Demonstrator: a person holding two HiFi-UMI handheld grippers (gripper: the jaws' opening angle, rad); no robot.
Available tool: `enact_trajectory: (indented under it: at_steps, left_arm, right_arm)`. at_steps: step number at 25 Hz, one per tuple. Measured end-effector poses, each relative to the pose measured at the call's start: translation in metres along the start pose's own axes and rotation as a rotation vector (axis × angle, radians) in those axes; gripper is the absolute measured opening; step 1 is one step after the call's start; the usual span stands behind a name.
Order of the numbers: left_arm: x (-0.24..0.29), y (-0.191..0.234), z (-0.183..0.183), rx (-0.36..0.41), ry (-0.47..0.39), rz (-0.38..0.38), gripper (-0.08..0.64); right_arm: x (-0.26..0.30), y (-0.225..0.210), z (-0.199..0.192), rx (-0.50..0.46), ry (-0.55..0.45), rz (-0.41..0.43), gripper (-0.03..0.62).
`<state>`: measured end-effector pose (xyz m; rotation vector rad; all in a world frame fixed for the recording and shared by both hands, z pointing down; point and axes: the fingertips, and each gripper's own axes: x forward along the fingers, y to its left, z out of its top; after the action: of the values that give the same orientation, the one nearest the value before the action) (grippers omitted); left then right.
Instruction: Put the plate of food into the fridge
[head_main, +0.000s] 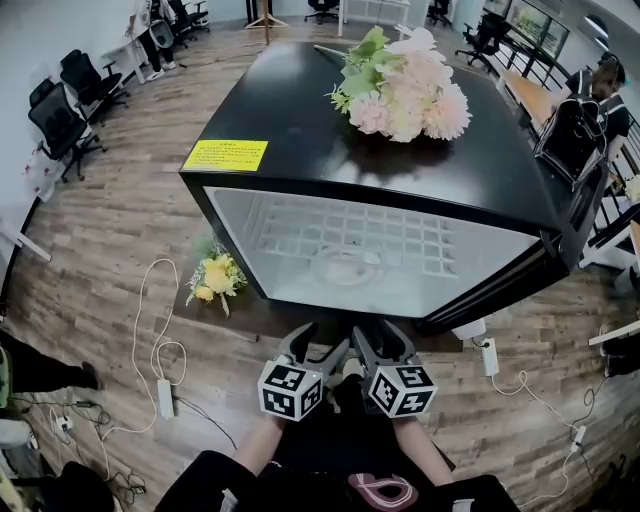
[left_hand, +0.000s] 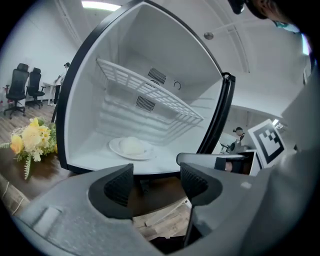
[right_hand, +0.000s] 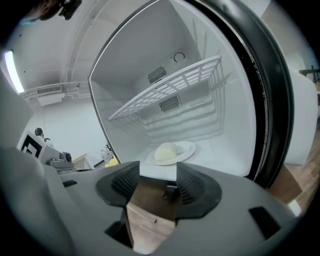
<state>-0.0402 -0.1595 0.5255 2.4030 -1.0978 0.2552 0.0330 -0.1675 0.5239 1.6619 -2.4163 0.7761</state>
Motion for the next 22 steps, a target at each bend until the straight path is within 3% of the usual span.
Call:
enact_trajectory:
  at_steps: [10, 13, 19, 22]
  left_arm:
    - [-0.022, -0.001, -0.026, 0.030, 0.011, 0.024, 0.218]
    - [-0.027, 0.001, -0.033, 0.045, 0.020, 0.035, 0.194]
    - [-0.035, 0.008, -0.035, 0.073, 0.000, 0.113, 0.039]
    - [-0.037, 0.010, -0.036, 0.076, 0.000, 0.129, 0.016]
  right_arm:
    - [-0.017, 0.011, -0.032, -0.084, 0.022, -0.045, 0.204]
    - [-0.021, 0.017, -0.036, -0.118, 0.010, -0.062, 0.163]
    - [-0.023, 0.020, -0.045, -0.134, 0.011, -0.079, 0.127]
    - [-0.024, 0.020, -0.046, -0.142, 0.004, -0.094, 0.080]
